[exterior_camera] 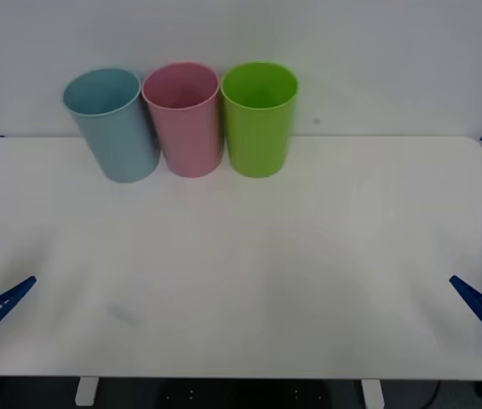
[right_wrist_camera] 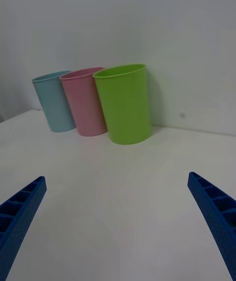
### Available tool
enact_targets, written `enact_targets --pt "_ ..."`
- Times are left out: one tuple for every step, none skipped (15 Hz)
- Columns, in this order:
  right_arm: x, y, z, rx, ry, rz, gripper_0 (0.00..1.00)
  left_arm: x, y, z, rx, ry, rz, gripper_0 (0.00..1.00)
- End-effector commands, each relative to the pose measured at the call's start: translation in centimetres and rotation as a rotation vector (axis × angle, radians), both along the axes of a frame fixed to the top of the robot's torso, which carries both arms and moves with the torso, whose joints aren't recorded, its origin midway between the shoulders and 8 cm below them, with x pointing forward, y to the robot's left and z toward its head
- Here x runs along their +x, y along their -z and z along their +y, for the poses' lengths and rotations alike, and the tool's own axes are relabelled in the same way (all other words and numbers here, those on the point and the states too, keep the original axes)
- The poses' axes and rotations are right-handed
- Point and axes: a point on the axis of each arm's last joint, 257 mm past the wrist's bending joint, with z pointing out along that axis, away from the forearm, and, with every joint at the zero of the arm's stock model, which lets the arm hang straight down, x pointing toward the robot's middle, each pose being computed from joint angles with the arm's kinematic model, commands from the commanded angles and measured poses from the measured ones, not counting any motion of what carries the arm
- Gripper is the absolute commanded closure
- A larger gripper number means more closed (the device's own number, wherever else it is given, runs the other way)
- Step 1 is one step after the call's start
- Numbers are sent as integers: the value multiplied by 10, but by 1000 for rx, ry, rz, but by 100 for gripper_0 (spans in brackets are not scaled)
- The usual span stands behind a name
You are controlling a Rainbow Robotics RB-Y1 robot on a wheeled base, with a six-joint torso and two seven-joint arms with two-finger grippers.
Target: Grasp the object on the table and drop it into the matching bin: aluminum can to the light blue bin, PET bottle to the pink bin.
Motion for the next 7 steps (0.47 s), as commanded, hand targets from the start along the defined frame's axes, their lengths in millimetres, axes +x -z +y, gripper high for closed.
enact_targets --pt "0 0 0 0 0 0 0 -6 3 -6 -11 12 10 0" --pt "0 0 0 0 0 0 0 -6 5 -8 -13 17 13 0" --pt "0 0 0 0 0 0 0 -6 6 -11 -16 23 19 0" --pt "0 0 0 0 0 0 0 -6 6 -12 -18 25 19 0" --pt "0 0 0 0 0 0 0 -6 6 -12 -18 25 19 0" --pt "0 0 0 0 0 0 0 -6 6 -12 -18 25 19 0" --pt "0 0 0 0 0 0 0 -6 6 -12 -18 25 19 0"
